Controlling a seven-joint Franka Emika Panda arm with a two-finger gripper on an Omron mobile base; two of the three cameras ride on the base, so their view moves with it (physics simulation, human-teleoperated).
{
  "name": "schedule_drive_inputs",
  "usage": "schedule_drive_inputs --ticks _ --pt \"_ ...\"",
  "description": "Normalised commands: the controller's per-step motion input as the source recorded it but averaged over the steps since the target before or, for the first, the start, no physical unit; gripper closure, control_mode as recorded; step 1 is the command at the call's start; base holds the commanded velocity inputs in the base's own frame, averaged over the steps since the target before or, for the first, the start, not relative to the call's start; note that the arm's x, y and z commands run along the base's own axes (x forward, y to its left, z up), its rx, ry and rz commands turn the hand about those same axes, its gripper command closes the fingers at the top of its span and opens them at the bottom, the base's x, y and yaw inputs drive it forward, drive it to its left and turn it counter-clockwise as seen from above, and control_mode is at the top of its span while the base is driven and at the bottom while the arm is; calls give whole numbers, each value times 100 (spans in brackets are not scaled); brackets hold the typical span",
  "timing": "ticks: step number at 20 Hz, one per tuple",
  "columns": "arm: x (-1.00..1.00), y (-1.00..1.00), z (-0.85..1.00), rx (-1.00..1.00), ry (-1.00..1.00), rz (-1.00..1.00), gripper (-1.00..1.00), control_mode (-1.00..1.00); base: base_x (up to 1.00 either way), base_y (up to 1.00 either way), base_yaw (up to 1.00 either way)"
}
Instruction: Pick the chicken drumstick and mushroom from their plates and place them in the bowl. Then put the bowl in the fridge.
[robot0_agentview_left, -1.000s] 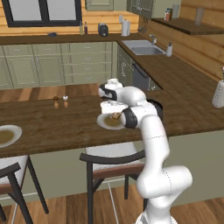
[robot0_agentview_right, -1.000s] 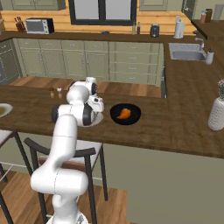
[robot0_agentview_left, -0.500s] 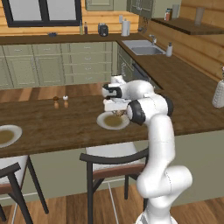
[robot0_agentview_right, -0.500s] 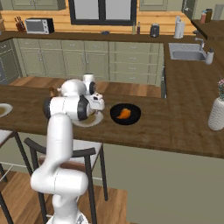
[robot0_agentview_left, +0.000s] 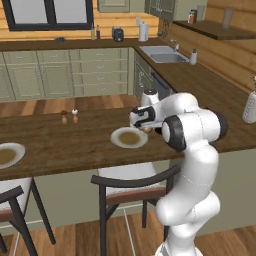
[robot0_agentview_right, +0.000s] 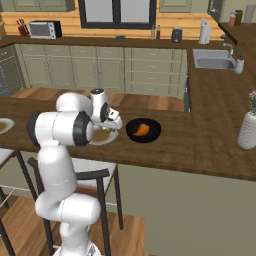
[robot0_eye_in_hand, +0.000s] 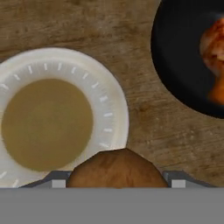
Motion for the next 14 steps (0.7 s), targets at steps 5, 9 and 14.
schedule_drive_inputs --ticks 5,9,14 --pt "-10 -36 85 0 -2 0 100 -100 0 0 0" --pt "0 -78 27 0 3 -5 100 -100 0 0 0" --pt "0 -77 11 0 4 -3 100 -100 0 0 0"
